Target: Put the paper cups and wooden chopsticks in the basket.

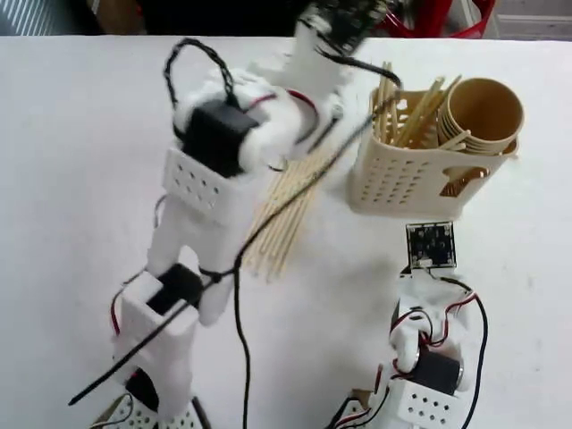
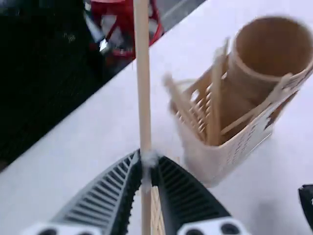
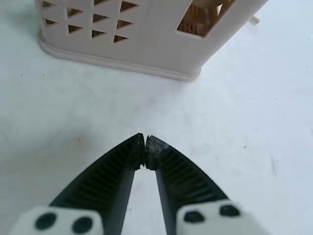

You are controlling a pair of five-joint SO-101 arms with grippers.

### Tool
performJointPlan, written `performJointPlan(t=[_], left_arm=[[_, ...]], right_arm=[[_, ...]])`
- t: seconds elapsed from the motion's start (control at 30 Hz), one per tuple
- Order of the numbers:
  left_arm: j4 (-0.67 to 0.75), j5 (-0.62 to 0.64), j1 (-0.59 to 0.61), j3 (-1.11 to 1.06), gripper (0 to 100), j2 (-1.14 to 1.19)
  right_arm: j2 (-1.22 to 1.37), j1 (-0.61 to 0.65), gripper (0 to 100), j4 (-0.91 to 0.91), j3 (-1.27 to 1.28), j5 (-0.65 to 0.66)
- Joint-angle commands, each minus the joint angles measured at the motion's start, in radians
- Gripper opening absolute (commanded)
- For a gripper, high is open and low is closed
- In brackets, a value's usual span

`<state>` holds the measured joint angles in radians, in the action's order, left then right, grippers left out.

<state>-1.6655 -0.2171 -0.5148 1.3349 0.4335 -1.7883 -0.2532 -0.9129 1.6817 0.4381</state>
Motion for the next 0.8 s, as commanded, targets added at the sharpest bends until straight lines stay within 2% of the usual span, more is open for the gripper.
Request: performJointPlan(t=[0.0,0.23,0.37,0.47,0.53,0.77], left_arm=[[0.164,0.017,-0.088,0.034,2,-0.053],[0.523,0.008,-0.166,-0.029,2,-0.051],[0.643,0.005,-0.206,-0.153,2,-0.051],[0.741,-0.068,-0.231,-0.276,2,-0.051],[0.802,-0.107,-0.232,-0.367,2,-0.053],[1.014,-0.117,-0.177,-0.672,2,-0.053]], right_arm=[[-0.013,0.001,1.8,0.002,0.008,0.009],[-0.013,0.001,1.8,0.002,0.008,0.009],[-0.013,0.001,1.8,0.002,0.008,0.009],[-0.013,0.001,1.8,0.002,0.008,0.009],[-0.013,0.001,1.8,0.002,0.008,0.009],[-0.013,0.001,1.8,0.002,0.008,0.009]])
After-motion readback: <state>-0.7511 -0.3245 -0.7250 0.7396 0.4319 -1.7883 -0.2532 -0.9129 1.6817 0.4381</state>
